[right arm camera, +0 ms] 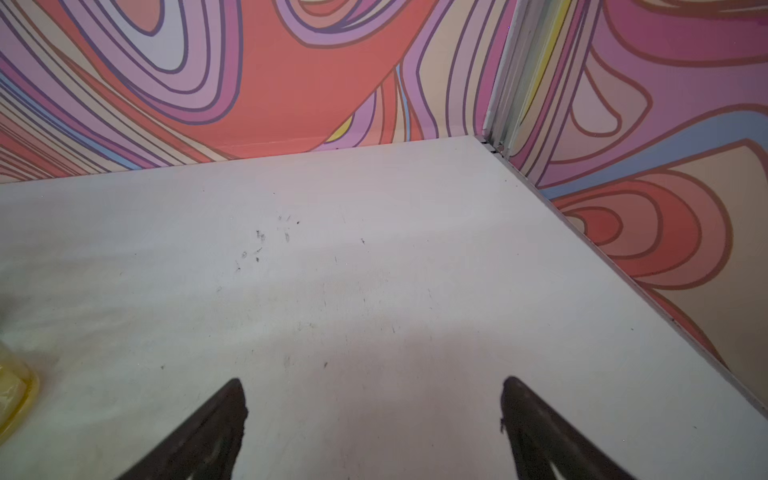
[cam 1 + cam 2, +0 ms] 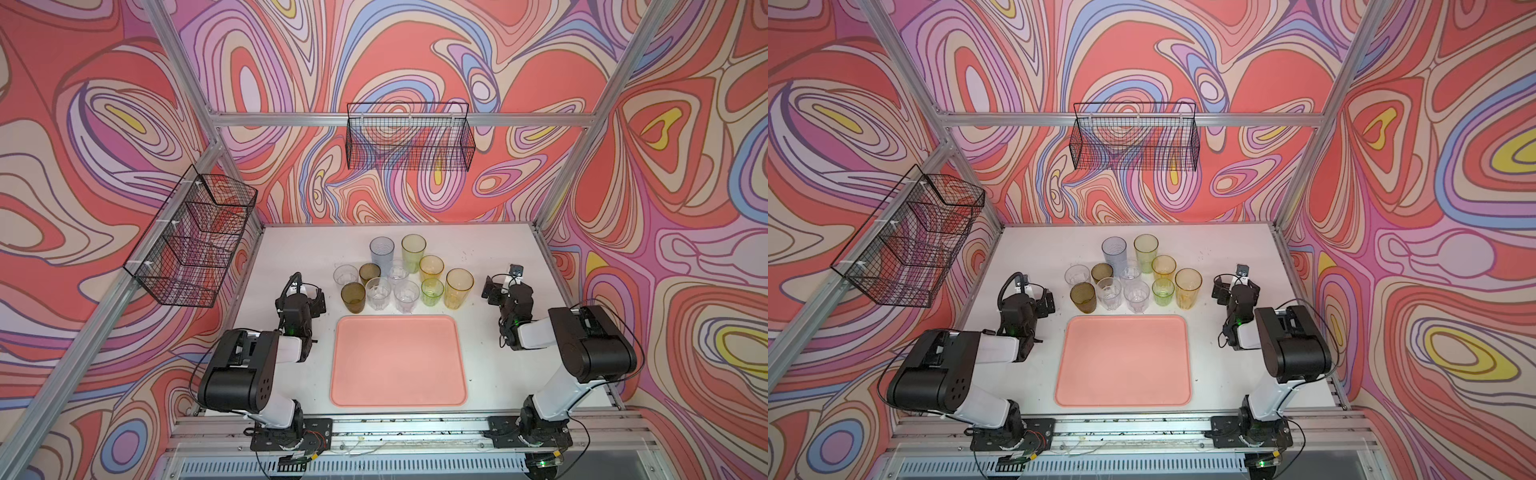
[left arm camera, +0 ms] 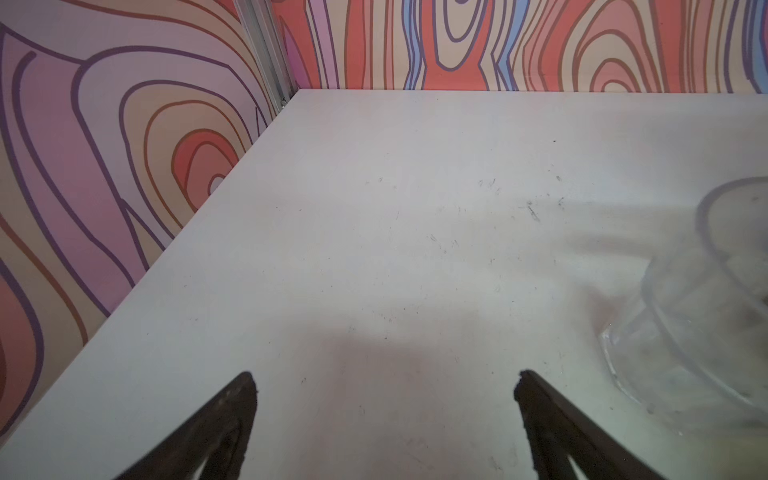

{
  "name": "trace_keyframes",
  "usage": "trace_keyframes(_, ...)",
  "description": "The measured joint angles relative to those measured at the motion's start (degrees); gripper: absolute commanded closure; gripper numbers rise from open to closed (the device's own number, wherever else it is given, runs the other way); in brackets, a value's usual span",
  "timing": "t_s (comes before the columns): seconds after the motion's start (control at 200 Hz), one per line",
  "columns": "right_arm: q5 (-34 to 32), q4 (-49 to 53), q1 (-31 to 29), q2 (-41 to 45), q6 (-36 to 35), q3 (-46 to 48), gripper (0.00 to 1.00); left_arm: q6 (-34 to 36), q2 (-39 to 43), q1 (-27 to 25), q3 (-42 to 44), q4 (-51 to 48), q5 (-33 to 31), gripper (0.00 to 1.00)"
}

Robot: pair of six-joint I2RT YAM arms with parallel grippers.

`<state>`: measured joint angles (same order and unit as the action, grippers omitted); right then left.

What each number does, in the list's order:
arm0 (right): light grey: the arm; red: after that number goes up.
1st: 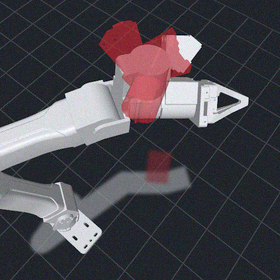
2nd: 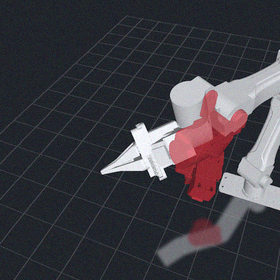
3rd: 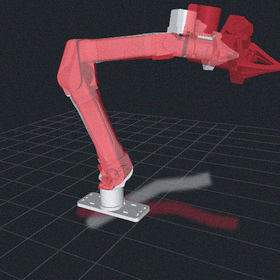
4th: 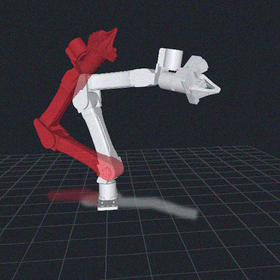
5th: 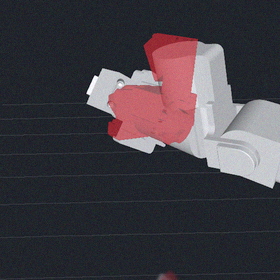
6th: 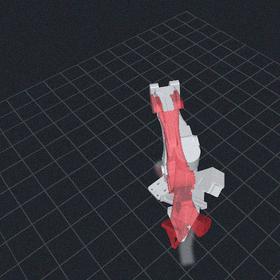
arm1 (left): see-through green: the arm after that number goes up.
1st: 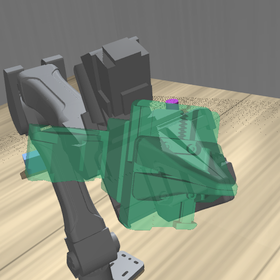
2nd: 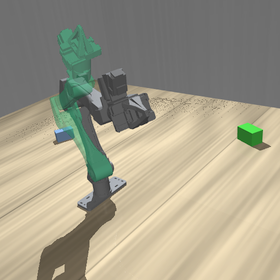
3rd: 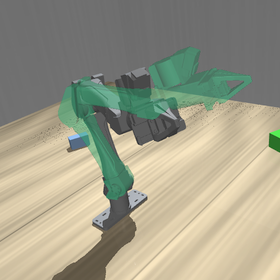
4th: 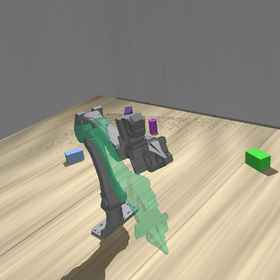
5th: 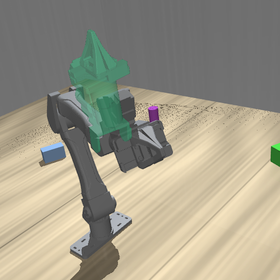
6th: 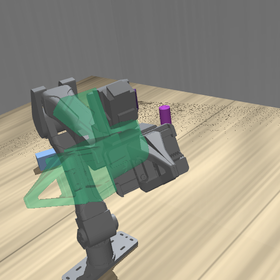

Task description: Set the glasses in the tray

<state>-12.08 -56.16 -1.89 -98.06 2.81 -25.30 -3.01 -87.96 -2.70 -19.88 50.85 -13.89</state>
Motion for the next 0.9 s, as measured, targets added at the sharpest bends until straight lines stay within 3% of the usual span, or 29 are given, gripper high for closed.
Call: trace_keyframes(0.901, 0.00, 0.02, 0.00, 0.00, 0.00, -0.20, 0.02, 0.00, 0.00, 0.00, 0.00, 0.00, 0.00, 0.00)
